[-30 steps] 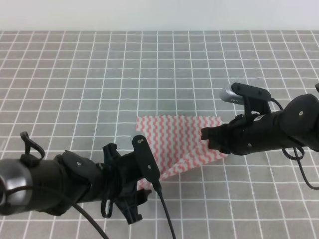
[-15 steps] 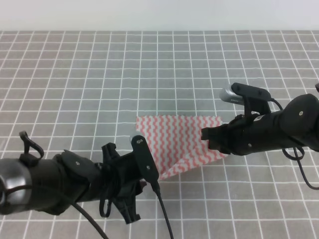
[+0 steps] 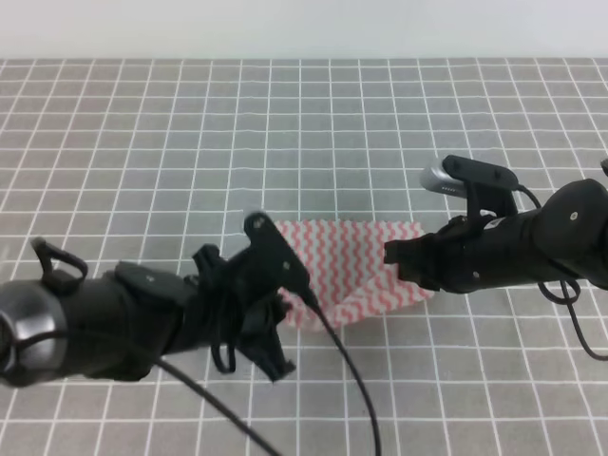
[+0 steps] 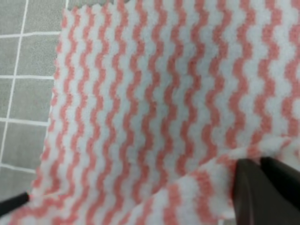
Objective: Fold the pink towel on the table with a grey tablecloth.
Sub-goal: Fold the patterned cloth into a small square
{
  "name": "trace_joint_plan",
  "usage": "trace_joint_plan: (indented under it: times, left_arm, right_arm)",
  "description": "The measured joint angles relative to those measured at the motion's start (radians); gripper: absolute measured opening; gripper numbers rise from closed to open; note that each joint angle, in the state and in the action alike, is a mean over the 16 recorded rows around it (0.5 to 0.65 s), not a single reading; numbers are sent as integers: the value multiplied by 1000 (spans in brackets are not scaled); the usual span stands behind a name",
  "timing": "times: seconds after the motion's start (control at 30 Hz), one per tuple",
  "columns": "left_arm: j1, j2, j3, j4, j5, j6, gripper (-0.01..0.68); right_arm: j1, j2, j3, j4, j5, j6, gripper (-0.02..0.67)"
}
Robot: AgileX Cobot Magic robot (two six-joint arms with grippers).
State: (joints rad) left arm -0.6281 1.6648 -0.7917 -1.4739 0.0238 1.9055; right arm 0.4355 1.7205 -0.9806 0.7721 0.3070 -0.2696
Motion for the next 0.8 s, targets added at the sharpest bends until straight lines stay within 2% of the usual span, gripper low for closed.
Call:
trace_joint_plan:
  times: [0.8]
  left_arm:
    - [68,110,-131,-169,42,-2,-1]
  right_arm:
    - [-50,58,-29,24,-22,0,-15]
